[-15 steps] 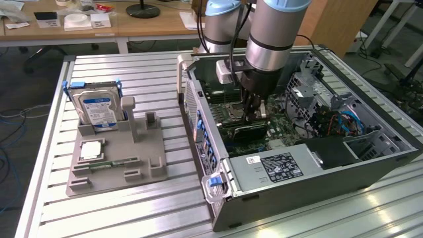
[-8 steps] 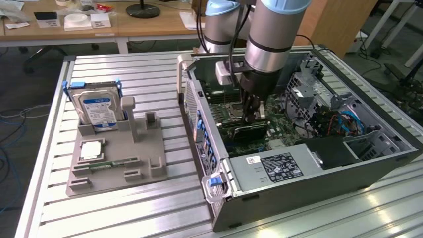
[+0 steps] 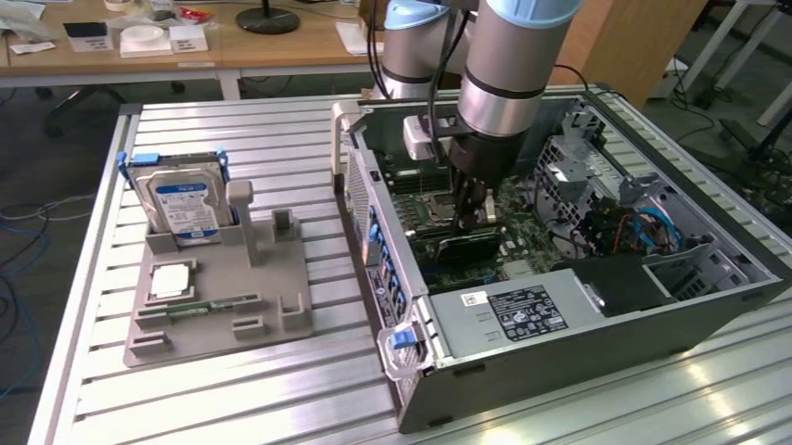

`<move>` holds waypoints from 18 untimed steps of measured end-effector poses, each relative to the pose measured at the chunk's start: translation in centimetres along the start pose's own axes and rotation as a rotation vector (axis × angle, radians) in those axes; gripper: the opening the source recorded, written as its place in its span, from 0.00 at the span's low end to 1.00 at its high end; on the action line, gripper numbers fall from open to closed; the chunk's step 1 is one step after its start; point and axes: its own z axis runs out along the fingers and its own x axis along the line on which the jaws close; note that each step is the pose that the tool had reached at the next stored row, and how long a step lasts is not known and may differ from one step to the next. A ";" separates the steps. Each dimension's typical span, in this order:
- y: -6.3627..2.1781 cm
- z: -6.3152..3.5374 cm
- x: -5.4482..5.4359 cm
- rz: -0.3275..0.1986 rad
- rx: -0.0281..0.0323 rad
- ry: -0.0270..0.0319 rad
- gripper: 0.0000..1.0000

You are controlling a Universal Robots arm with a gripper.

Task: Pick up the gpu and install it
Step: 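Press down on the gpu until it lock into place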

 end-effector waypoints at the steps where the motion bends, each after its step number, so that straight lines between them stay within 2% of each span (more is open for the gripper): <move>1: 0.00 0.07 0.0 0.000 0.0001 -0.0002 0.11; 18: 0.10 0.74 0.0 0.000 -0.0001 0.0002 0.11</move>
